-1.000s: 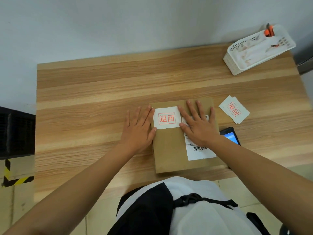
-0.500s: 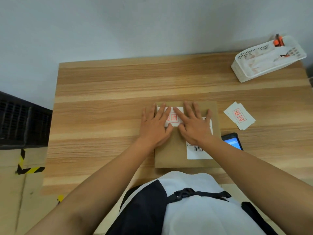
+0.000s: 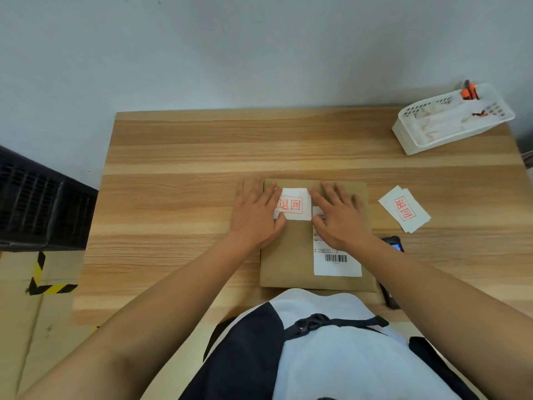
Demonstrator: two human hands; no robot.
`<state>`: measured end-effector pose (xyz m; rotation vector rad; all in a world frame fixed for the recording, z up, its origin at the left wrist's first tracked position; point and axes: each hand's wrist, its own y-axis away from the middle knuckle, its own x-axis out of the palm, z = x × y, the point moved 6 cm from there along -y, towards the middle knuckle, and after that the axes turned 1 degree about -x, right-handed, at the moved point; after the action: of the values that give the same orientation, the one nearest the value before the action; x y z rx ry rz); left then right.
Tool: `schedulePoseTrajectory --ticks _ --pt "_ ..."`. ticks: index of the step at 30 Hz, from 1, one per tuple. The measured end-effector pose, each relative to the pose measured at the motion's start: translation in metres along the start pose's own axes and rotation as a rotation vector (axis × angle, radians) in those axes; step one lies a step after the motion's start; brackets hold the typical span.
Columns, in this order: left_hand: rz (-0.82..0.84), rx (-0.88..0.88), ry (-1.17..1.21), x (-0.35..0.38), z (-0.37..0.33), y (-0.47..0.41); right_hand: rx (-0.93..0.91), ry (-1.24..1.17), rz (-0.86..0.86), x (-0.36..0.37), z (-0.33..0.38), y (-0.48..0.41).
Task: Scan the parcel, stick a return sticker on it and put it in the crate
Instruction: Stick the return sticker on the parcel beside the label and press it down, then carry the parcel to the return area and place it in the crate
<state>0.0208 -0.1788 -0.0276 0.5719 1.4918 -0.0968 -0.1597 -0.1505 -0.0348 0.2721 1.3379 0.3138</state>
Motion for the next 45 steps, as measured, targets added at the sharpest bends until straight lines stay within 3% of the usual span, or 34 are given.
schedulePoseTrajectory --ticks 8,11,13,16,18,22,32,38,45 --pt "0.025 -0.040 0.170 0.006 0.005 0.008 -0.019 -0.076 0.026 -0.004 -0.006 0.006" --pt "-0.004 -0.133 0.478 0.015 0.017 0.016 0.069 -0.260 -0.132 -0.022 -0.031 0.023" --pt "-0.053 -0.247 0.820 0.014 0.024 0.029 0.198 -0.537 -0.193 -0.027 -0.057 0.041" --pt "0.091 -0.565 1.370 0.027 0.018 0.065 0.448 -1.062 -0.125 -0.008 -0.089 0.072" --pt "0.205 -0.680 1.525 0.040 0.010 0.081 0.540 -1.242 -0.010 0.012 -0.097 0.086" --pt "0.287 -0.726 1.546 0.047 -0.004 0.092 0.582 -1.370 0.129 0.035 -0.091 0.098" --pt "0.216 -0.795 1.546 0.039 -0.026 0.109 0.452 -1.444 0.201 0.028 -0.082 0.088" --pt "0.034 -0.837 1.596 0.018 -0.028 0.150 0.311 -1.482 0.185 0.009 -0.068 0.091" --pt "-0.175 -0.819 1.695 0.004 0.004 0.226 0.214 -1.492 0.151 -0.022 0.002 0.112"
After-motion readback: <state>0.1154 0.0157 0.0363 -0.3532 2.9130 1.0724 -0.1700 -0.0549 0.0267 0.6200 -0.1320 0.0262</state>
